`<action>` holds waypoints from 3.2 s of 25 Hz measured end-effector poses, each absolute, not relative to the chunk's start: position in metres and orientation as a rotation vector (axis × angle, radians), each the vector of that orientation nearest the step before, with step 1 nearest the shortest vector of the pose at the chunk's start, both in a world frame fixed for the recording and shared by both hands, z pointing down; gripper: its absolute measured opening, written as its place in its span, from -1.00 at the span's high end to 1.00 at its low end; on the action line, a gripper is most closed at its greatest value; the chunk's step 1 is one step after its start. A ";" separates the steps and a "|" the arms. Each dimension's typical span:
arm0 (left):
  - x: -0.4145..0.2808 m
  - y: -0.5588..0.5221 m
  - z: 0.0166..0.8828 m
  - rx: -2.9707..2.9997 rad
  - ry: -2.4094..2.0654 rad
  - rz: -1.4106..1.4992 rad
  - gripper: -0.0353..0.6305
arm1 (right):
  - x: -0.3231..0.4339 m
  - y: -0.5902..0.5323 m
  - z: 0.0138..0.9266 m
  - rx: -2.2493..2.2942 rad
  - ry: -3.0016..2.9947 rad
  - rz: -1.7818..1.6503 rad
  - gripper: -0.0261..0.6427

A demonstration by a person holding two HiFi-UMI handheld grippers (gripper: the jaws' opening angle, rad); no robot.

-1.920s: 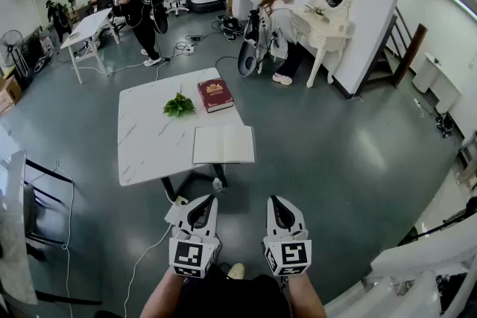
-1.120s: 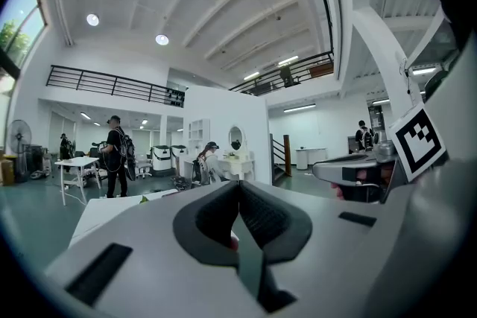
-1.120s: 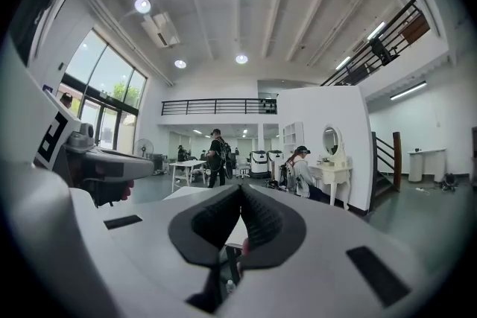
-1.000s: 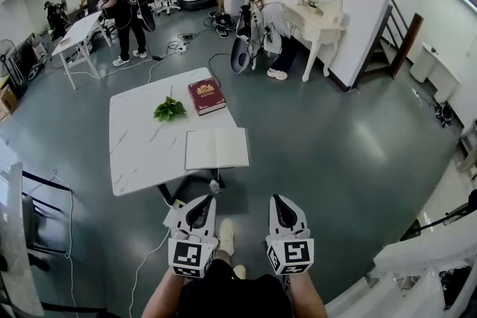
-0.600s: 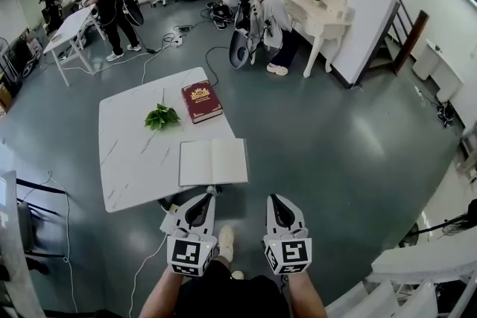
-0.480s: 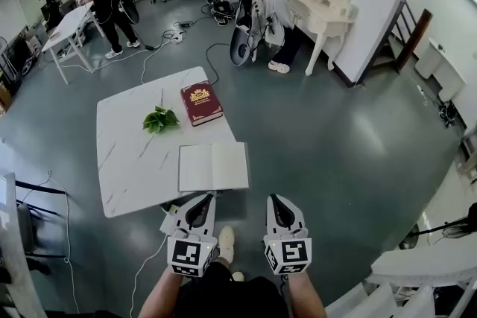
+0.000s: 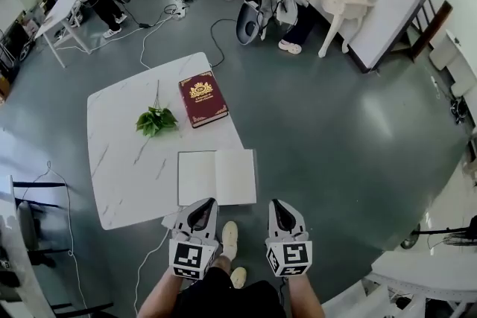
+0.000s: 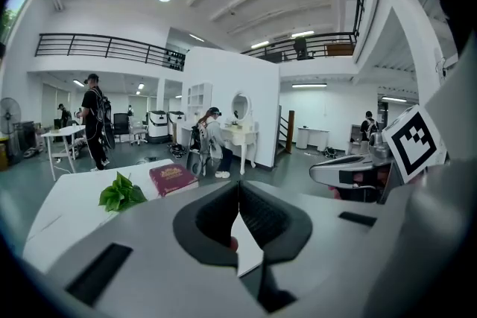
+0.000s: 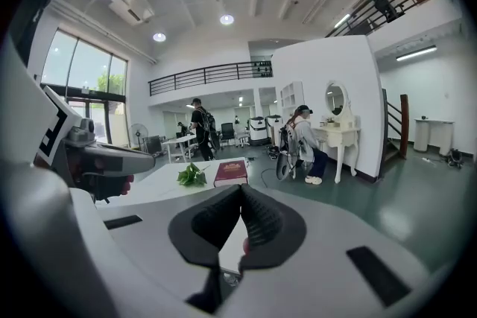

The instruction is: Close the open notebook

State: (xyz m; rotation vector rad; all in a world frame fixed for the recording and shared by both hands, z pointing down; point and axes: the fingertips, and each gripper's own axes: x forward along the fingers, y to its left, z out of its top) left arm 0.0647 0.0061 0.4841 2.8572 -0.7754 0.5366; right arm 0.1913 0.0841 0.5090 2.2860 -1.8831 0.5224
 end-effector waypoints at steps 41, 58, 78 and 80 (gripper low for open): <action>0.101 -0.105 0.649 2.596 -0.722 0.820 0.82 | 0.208 -0.013 0.759 1.910 -1.845 1.416 0.12; 0.087 -0.105 0.618 2.635 -0.760 0.734 0.82 | 0.202 -0.013 0.709 1.934 -1.871 1.262 0.61; 0.028 -0.106 0.560 2.658 -0.947 0.613 0.82 | 0.151 -0.030 0.632 1.847 -2.035 1.055 0.69; 0.021 -0.109 0.555 2.655 -0.971 0.596 0.82 | 0.145 -0.033 0.627 1.834 -2.053 1.039 0.69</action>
